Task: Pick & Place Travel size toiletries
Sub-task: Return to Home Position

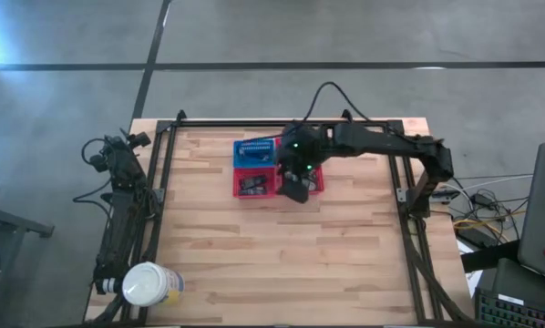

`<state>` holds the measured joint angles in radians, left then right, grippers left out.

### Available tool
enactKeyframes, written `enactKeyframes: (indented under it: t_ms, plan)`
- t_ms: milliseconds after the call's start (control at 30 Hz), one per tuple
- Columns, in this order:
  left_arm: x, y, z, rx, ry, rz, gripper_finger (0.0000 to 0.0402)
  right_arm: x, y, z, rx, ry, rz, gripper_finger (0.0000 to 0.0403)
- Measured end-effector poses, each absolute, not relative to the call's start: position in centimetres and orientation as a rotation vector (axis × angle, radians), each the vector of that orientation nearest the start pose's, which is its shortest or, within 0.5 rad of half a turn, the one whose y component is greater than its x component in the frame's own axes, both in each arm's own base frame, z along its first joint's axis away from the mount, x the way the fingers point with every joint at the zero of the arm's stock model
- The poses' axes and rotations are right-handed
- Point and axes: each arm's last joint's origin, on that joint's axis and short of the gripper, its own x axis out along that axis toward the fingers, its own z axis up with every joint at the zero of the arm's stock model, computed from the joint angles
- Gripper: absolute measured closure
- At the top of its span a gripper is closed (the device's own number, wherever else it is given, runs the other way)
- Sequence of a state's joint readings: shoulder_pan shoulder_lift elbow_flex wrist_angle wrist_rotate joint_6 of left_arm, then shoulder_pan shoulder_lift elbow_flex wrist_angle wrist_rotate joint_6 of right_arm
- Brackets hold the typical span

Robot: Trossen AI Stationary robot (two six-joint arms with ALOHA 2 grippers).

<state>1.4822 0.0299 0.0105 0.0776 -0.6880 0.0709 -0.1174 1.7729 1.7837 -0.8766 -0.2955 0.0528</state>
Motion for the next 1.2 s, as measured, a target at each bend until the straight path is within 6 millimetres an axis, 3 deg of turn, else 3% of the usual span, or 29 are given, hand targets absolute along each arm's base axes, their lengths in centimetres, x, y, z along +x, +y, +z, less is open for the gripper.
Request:
enactKeyframes:
  t_ms: [167,333,567,633,767,867,1100,1200]
  plan:
    - [-1.0,9.3,17.2,0.069,0.01,2.171,0.0156,36.7,-3.1,39.2,0.499,0.833,0.03,0.009]
    - [-1.0,9.3,17.2,0.068,0.011,2.172,0.0156,36.3,-3.2,42.3,0.561,0.73,0.015,0.0104]
    - [-1.0,9.3,17.2,0.068,0.011,2.172,0.0156,37.8,-4.9,42.9,0.639,0.569,0.056,0.0123]
    - [-1.0,9.3,17.2,0.068,0.012,2.172,0.0156,37.9,-5.5,42.9,0.53,0.48,0.118,0.0128]
    - [-1.0,9.3,17.2,0.068,0.012,2.172,0.0156,36.8,-6.2,42.5,-0.023,0.133,0.313,0.0138]
    - [-1.0,9.3,17.2,0.068,0.013,2.172,0.0156,33.6,-7.8,41.2,-0.088,-0.018,0.307,0.0147]
    - [-1.0,9.3,17.2,0.067,0.014,2.172,0.0156,21.6,-10.8,37.8,-0.082,-0.044,0.048,0.0167]
    - [-1.0,9.3,17.2,0.067,0.014,2.172,0.0156,16.6,-11.7,37.3,-0.112,-0.079,-0.11,0.0173]
